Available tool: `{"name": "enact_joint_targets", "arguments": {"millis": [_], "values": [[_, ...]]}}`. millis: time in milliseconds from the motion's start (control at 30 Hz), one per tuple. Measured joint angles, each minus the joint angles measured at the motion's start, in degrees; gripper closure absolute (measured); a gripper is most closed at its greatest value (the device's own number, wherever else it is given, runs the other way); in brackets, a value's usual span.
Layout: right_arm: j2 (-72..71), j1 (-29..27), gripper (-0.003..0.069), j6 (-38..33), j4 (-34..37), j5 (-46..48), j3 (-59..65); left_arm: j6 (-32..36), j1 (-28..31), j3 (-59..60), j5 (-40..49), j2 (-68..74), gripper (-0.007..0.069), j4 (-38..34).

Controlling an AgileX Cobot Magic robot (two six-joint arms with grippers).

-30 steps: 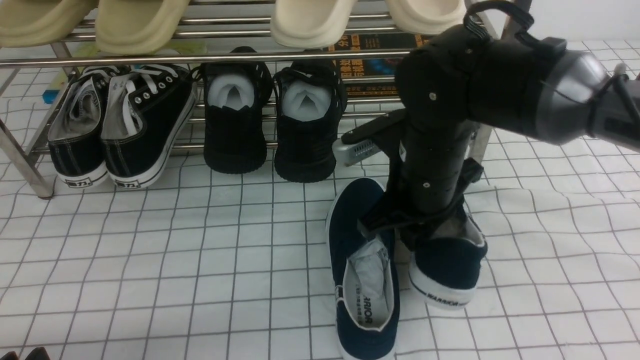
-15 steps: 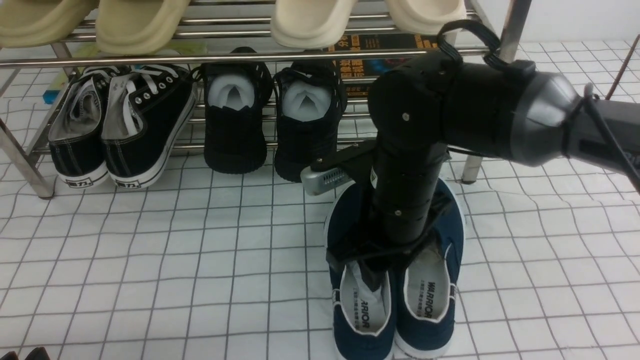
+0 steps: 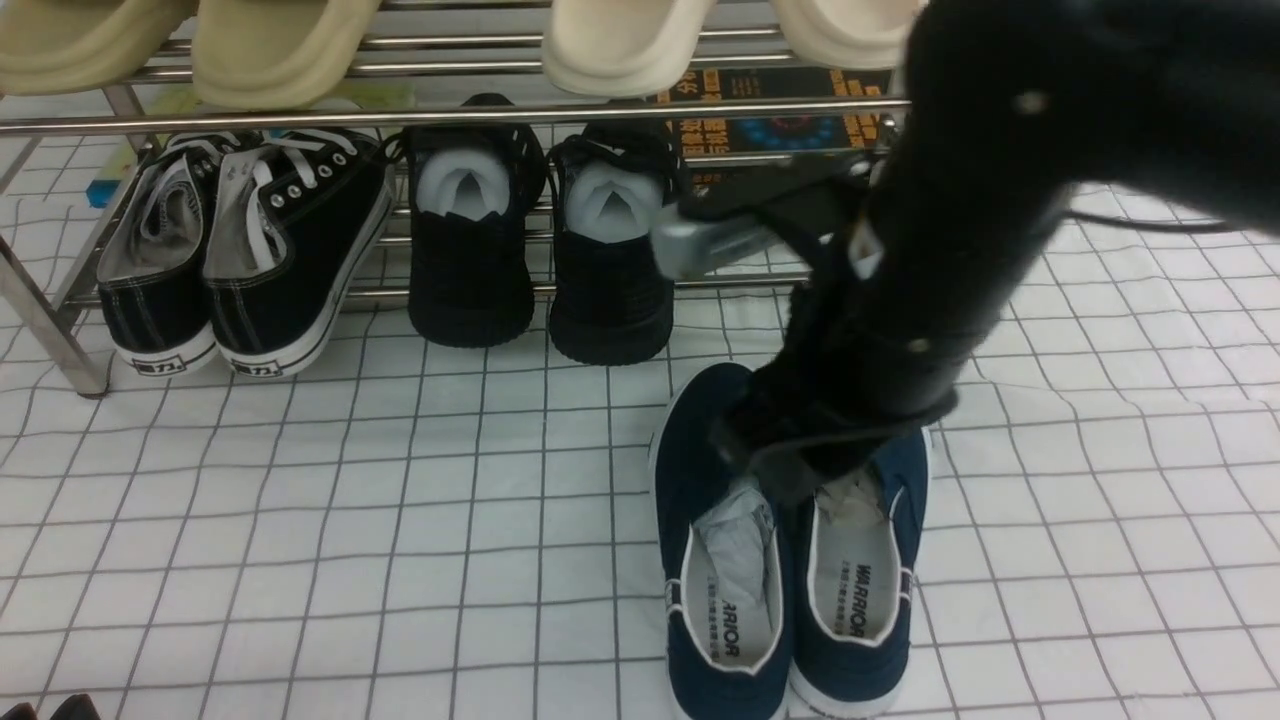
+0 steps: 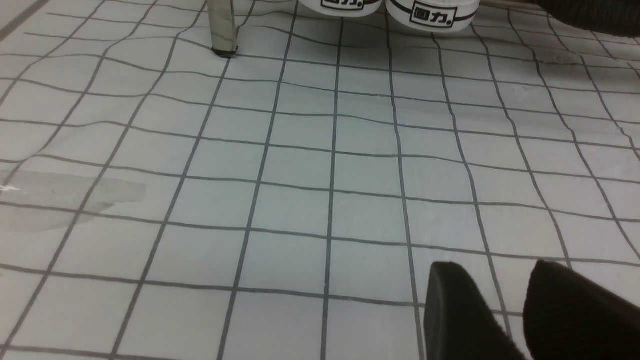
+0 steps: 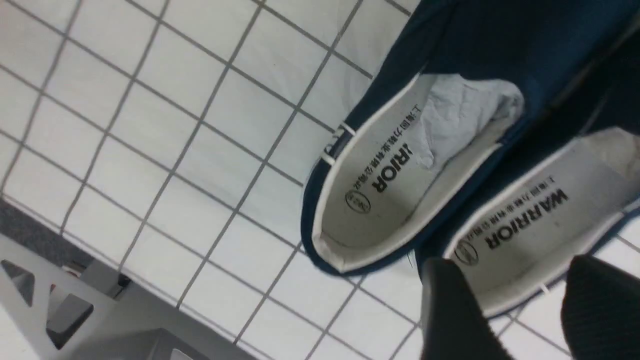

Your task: Take the shoes off the shelf with your hand from the white checkered tablecloth.

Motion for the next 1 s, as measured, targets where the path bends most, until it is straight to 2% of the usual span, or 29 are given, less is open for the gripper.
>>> {"name": "enact_joint_targets", "arguments": {"millis": [67,167,233,333,500,533,567,667,800,1000], "values": [[-6.0,0.0,0.044,0.0,-0.8,0.2,3.1,0.0,0.0,0.0,0.0,0.0,0.0385,0.0],[-18.7,0.0,0.0622,0.3,-4.4,-0.6,11.7,0.0,0.0,0.0,0.0,0.0,0.0385,0.0],[-25.5,0.0,0.0669,1.0,-6.7,-4.4,18.2,0.0,0.0,0.0,0.0,0.0,0.0385,0.0],[-35.0,0.0,0.0674,2.4,-9.2,-12.6,27.1,0.0,0.0,0.0,0.0,0.0,0.0385,0.0],[-52.6,-0.1,0.0674,5.0,-10.7,-39.0,47.7,0.0,0.0,0.0,0.0,0.0,0.0385,0.0],[-53.0,-0.1,0.0674,5.0,-10.7,-39.9,47.7,0.0,0.0,0.0,0.0,0.0,0.0385,0.0],[-55.8,-0.1,0.0674,5.1,-10.7,-47.1,52.4,0.0,0.0,0.0,0.0,0.0,0.0385,0.0],[-58.5,-0.1,0.0673,5.1,-10.8,-56.4,57.9,0.0,0.0,0.0,0.0,0.0,0.0385,0.0],[-59.2,-0.1,0.0671,5.1,-10.8,-61.0,59.7,0.0,0.0,0.0,0.0,0.0,0.0385,0.0],[-59.2,-0.1,0.0669,5.1,-10.9,-61.4,59.9,0.0,0.0,0.0,0.0,0.0,0.0385,0.0]]}}
